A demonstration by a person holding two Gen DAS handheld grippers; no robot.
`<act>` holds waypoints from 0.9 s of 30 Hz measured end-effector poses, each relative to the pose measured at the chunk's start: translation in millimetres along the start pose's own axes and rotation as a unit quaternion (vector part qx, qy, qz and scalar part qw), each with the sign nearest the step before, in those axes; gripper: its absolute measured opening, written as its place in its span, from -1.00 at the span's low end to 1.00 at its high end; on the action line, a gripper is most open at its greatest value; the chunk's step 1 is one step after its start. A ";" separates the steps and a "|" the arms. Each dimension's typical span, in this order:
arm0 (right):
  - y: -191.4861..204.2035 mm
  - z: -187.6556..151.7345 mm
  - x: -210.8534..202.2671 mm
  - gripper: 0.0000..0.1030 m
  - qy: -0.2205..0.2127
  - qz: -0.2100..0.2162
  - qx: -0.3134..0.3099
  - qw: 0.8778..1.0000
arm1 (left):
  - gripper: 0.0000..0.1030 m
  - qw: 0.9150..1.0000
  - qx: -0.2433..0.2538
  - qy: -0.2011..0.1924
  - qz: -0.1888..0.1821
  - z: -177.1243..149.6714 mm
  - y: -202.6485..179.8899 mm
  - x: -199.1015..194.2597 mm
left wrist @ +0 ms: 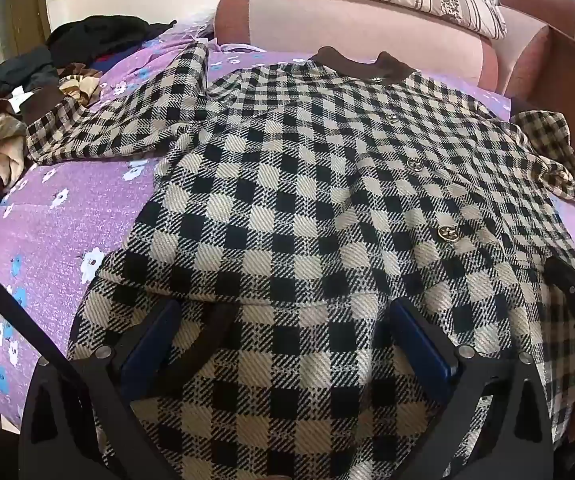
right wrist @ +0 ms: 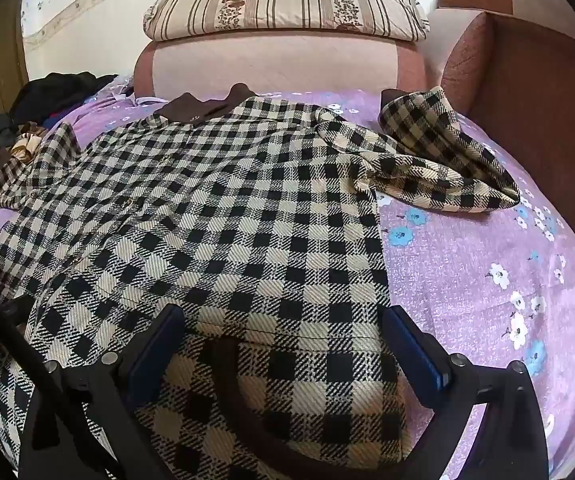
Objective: Fold large clothes
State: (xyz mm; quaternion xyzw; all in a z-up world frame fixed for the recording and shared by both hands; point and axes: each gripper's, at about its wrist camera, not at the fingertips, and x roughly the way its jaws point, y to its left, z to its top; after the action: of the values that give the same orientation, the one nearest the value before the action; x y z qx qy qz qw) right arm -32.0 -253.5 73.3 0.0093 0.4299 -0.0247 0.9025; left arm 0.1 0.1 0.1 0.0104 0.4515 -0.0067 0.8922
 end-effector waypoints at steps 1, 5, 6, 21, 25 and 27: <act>0.1 -0.2 0.0 0.97 0.000 0.000 0.000 1.000 | 1.00 1.000 0.001 -0.002 0.001 -0.1 -0.1 0.0; 0.2 -0.3 1.6 0.97 0.002 0.000 0.000 1.000 | 1.00 1.000 0.002 -0.002 0.001 -0.3 -0.6 0.4; 0.2 -0.5 1.7 0.97 0.002 0.000 0.000 1.000 | 1.00 1.000 0.000 -0.002 0.000 -0.2 0.0 0.0; 2.8 -7.1 0.8 0.97 0.004 -0.007 -0.007 1.000 | 1.00 1.000 0.010 -0.013 0.005 -0.3 -1.9 -2.0; 4.1 -2.3 6.7 0.97 0.012 -0.012 -0.014 1.000 | 1.00 1.000 0.015 -0.025 0.011 -2.9 -2.2 -3.9; 4.3 -1.7 7.5 0.97 0.014 -0.012 -0.017 1.000 | 1.00 0.999 0.015 -0.027 0.011 -2.9 -1.5 -5.2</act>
State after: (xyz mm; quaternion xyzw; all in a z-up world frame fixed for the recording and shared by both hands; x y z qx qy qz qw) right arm -28.4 -249.4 66.4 -0.0107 0.4429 -0.0279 0.8961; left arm -5.3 -1.2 2.6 0.0283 0.4265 -0.0034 0.9040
